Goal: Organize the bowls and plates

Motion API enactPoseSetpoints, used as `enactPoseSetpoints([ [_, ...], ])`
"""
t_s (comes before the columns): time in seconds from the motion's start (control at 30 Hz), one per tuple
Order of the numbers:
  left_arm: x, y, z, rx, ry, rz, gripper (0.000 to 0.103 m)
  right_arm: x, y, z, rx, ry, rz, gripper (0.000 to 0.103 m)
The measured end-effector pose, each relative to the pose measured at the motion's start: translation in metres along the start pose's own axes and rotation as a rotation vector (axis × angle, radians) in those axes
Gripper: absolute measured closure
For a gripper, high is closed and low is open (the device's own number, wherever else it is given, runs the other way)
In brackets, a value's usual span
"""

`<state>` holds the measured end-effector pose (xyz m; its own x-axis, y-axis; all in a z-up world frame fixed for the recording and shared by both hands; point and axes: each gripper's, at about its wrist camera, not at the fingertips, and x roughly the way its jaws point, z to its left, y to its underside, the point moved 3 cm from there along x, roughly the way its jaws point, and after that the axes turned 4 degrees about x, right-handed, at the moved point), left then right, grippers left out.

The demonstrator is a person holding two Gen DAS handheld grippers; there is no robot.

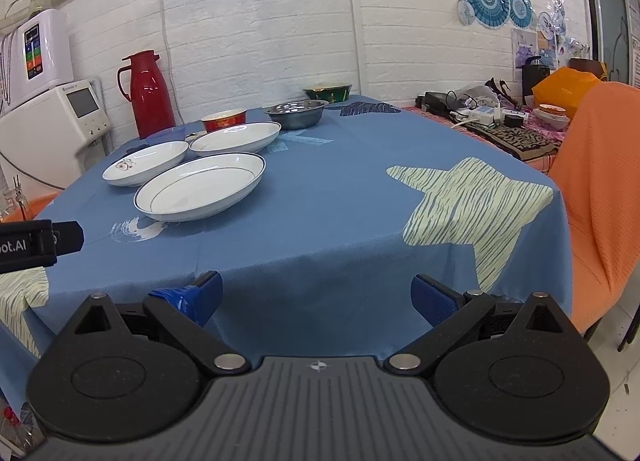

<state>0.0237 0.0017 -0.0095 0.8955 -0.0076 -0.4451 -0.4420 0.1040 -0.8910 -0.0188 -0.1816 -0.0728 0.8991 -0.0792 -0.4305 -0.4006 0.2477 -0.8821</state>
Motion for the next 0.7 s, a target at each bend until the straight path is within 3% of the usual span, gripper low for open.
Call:
enactPoseSetpoints([
  [0.7, 0.0019, 0.003, 0.0013, -0.002, 0.0, 0.007, 0.012, 0.001, 0.0036, 0.0076, -0.012, -0.012, 0.008, 0.015],
])
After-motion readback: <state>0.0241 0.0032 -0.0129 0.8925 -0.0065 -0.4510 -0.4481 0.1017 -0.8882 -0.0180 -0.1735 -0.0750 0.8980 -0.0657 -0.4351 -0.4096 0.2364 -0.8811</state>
